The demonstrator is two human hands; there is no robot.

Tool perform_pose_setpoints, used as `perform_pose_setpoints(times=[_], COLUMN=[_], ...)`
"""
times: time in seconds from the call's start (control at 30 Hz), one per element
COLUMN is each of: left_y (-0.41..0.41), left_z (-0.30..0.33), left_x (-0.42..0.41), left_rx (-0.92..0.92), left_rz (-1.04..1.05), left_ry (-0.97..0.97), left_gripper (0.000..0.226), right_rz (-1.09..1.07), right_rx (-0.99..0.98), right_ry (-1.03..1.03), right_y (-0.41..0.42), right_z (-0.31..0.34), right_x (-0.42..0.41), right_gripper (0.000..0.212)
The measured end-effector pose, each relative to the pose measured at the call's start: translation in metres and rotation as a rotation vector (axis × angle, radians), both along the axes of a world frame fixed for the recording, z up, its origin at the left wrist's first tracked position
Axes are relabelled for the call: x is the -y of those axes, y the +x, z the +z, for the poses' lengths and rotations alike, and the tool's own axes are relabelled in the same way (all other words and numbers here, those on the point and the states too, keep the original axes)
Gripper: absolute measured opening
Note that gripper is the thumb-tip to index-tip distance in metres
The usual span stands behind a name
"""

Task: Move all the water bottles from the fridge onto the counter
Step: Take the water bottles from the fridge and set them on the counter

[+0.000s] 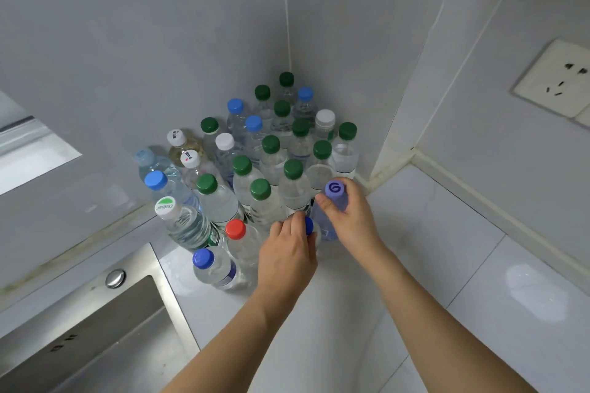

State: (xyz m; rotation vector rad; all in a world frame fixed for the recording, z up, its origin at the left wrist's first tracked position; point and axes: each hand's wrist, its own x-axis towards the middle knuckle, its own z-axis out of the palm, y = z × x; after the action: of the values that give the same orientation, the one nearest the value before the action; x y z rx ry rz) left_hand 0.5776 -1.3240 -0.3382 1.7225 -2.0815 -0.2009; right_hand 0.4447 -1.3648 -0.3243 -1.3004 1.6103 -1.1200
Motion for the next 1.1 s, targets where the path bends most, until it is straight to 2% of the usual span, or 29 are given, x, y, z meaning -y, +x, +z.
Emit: perform_pose_setpoints(times=[0.13,0.23,0.37,0.73,1.1], left_y=[0.001,-0.002,-0.008,-0.065,-0.186], left_z=[0.007,0.019,0.03,0.088,0.131], left_x=[0.0,-0.004,-0.012,-0.066,-0.162], left_rx=[0.072,0.111,0.222,0.224,0.207], left_rz=[-0.001,-0.011,-0.049,-0.25,-0.536], left_ry=[0.051,0.123,0.066,-0.055,-0.045], left_gripper=[0.024,0.035,0.043,0.027,0.043], right_rz=[0.008,-0.003,-0.02,-0.152,-0.479], right_rx=[-0.026,-0.101,-0.181,-0.266,-0.316], right_ry=[0.012,0.015,-0.023,-0.038,-0.039], right_y=[-0.008,-0.019,-0.032,-0.1,-0.192], right_z=[0.012,0.024,0.04,0.088,0.124], right_x=[-0.014,-0.033,-0.057,-0.167,-0.329], right_gripper=[0.04,0.046,0.045,0.046,0.045])
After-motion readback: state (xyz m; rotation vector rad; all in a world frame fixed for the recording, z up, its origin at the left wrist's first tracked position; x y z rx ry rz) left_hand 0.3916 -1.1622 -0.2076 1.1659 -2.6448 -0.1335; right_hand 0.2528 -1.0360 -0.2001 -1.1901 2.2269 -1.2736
